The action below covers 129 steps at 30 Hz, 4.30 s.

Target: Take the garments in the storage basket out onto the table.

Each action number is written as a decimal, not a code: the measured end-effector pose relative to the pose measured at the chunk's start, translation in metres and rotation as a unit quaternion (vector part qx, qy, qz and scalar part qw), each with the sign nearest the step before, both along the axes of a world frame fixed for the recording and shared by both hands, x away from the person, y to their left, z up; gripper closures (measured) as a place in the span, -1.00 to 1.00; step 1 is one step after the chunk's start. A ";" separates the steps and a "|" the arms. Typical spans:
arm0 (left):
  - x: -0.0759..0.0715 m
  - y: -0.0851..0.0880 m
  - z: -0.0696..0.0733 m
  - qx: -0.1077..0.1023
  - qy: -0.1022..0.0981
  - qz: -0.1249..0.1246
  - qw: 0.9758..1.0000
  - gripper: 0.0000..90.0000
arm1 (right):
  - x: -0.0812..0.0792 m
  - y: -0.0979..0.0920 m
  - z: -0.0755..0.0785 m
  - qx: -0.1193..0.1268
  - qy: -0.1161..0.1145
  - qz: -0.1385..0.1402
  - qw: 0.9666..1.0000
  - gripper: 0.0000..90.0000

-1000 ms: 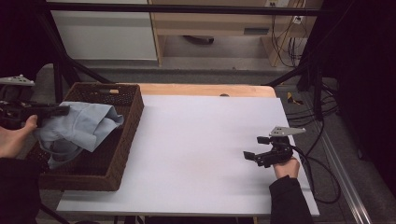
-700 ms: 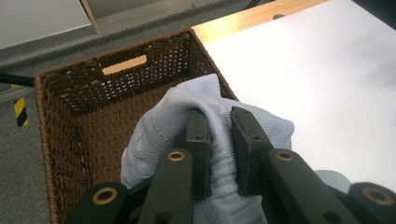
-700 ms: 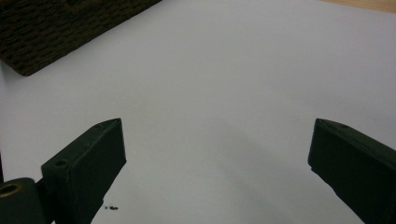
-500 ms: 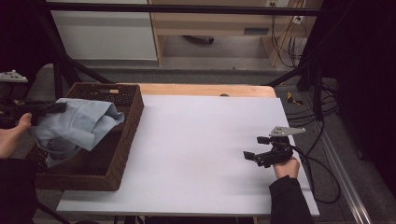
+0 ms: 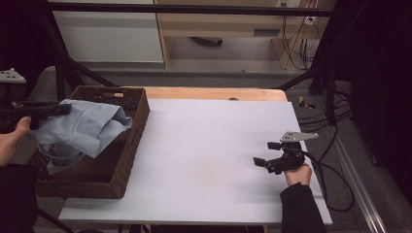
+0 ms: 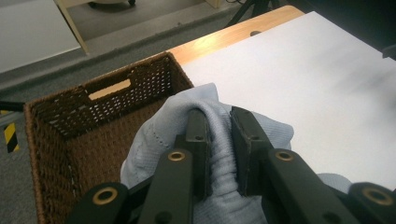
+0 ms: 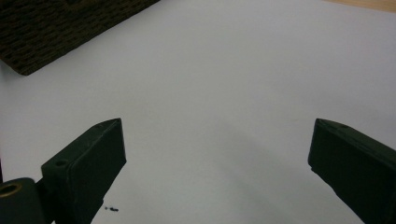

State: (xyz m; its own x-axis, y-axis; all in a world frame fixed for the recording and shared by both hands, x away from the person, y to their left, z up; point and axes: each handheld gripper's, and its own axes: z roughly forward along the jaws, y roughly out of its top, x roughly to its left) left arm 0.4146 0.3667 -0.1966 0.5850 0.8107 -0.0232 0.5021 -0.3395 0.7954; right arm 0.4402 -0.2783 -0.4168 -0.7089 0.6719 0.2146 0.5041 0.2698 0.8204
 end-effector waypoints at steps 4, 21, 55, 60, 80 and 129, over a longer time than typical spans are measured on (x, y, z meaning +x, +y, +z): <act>-0.002 -0.007 0.004 0.002 -0.007 -0.008 1.000 0.73 | 0.000 0.000 0.000 -0.001 0.000 0.001 1.000 -0.90; -0.006 -0.022 0.020 -0.011 -0.024 -0.032 0.999 0.73 | 0.000 0.000 0.000 0.000 -0.001 0.000 1.000 -0.90; 0.003 -0.112 0.027 0.005 -0.022 -0.125 0.992 0.73 | 0.000 0.000 0.000 0.001 -0.001 0.002 1.000 -0.90; 0.006 -0.129 0.028 0.011 -0.020 -0.139 0.990 0.73 | 0.000 0.000 0.000 0.002 -0.002 0.003 1.000 -0.90; 0.020 -0.192 0.015 0.026 -0.001 -0.193 0.981 0.73 | 0.000 -0.001 0.000 0.004 -0.002 0.004 1.000 -0.90; 0.057 -0.246 -0.095 0.059 0.074 -0.237 0.967 0.68 | 0.000 0.000 0.000 0.001 -0.001 0.006 1.000 -0.90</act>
State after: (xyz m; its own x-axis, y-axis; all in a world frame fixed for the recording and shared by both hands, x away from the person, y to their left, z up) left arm 0.4712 0.1205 -0.2912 0.8887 0.4546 -0.0595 0.3738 -0.6434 0.6680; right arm 0.4400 -0.2781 -0.4170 -0.7169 0.6636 0.2138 0.4989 0.2740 0.8222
